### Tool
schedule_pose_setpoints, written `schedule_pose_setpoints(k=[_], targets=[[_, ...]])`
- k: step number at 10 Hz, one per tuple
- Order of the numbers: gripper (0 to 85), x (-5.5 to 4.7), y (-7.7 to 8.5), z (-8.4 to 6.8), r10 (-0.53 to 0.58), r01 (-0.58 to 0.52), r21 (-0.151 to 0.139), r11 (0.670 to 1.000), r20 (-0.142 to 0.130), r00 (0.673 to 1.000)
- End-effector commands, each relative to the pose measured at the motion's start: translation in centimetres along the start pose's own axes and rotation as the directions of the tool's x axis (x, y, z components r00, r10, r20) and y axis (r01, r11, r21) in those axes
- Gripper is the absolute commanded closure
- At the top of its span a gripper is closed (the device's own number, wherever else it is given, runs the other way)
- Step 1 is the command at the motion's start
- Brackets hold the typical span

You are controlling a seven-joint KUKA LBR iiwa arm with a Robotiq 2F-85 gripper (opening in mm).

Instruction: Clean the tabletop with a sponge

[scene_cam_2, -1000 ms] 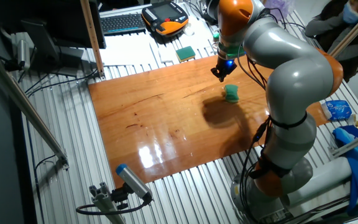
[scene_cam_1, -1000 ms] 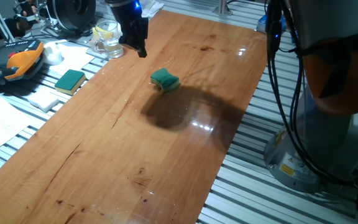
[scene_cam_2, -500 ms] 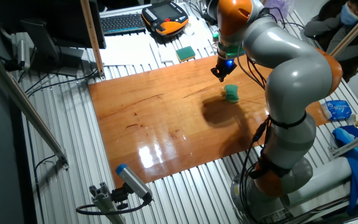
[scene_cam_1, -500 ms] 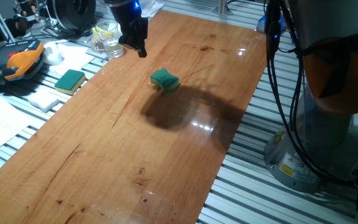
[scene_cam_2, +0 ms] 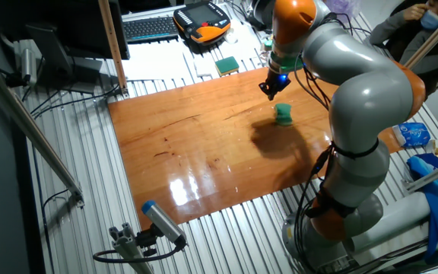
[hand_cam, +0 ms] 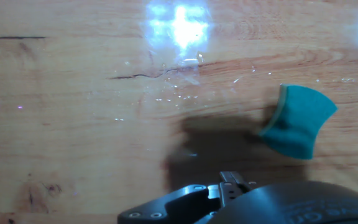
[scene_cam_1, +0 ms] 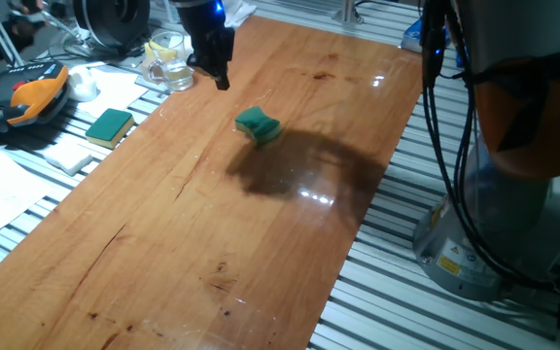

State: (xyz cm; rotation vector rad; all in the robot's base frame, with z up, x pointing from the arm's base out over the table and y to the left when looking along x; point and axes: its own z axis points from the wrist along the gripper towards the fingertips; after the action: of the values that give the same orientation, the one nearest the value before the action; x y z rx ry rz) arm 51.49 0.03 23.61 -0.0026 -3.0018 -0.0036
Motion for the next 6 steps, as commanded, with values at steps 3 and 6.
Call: schedule_pose_setpoints(k=[3,6], targets=[[85.0,0.00,0.03,0.02,0.095,-0.098,0.055,0.994,0.051,0.994],[85.0,0.00,0.03,0.02,0.079,-0.082,0.087,0.993,0.037,0.996]])
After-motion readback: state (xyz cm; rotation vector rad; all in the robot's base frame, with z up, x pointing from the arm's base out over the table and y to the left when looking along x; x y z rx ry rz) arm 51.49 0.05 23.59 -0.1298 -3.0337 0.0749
